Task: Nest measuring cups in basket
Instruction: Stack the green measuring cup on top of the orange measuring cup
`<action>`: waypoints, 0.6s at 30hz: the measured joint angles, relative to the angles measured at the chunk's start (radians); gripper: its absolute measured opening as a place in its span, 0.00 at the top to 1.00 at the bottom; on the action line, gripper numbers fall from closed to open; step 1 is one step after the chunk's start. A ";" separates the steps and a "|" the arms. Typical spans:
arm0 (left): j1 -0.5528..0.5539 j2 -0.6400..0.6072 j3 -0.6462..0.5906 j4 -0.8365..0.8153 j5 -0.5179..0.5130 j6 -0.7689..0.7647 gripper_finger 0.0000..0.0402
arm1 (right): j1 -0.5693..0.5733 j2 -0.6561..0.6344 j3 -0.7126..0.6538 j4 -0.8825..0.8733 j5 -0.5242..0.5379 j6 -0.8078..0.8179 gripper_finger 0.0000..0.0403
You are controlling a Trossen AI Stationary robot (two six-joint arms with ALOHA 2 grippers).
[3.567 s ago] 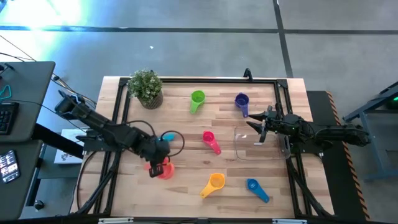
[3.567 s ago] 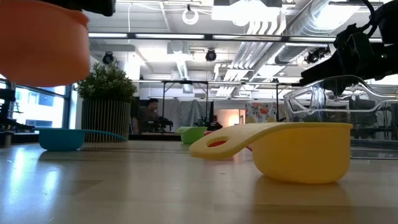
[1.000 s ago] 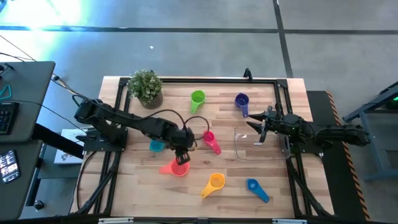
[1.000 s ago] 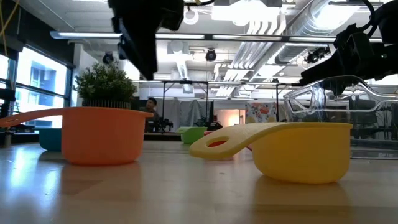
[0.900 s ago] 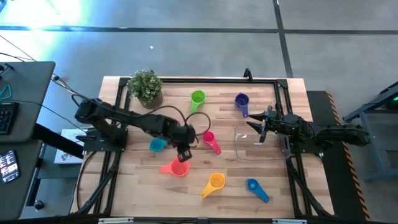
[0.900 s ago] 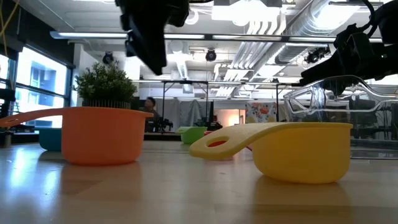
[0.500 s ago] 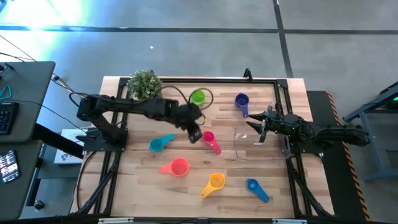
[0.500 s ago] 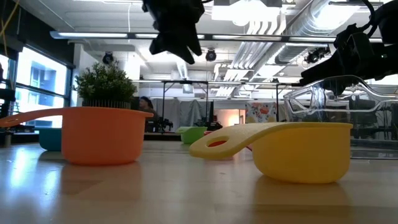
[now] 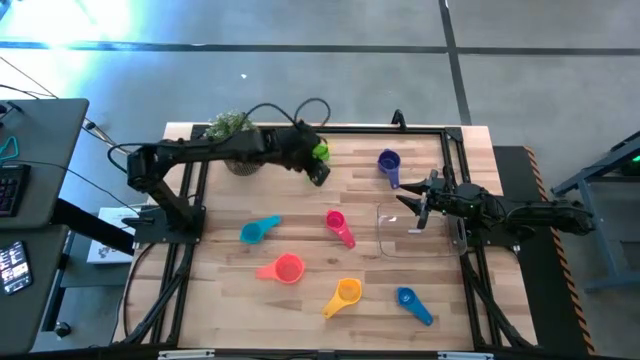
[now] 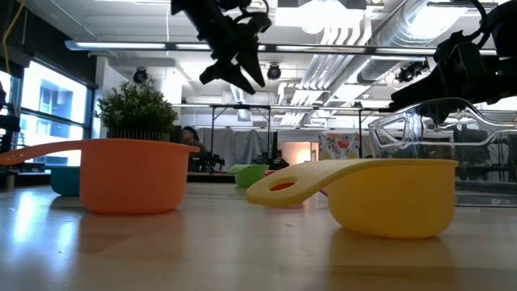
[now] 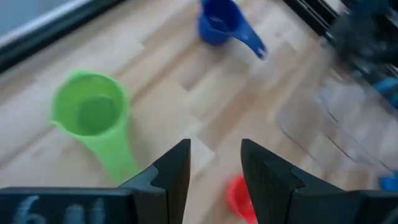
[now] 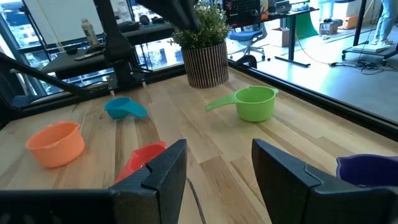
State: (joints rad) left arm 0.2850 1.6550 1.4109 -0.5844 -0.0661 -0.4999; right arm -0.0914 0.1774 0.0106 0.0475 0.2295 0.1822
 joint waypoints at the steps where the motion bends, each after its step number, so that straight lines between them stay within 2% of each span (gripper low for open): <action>1: 0.017 0.000 0.000 0.000 0.000 0.007 0.67 | 0.000 0.000 0.000 0.000 0.000 0.000 0.57; 7: 0.109 0.006 0.000 0.008 -0.010 0.035 0.67 | 0.000 0.000 0.000 0.000 0.000 0.000 0.57; 18: 0.211 0.081 0.002 0.070 -0.029 0.150 0.67 | 0.000 0.000 0.000 0.000 0.000 0.000 0.57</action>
State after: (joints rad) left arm 0.4957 1.7358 1.4124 -0.5142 -0.0952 -0.3494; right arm -0.0914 0.1773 0.0106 0.0475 0.2291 0.1822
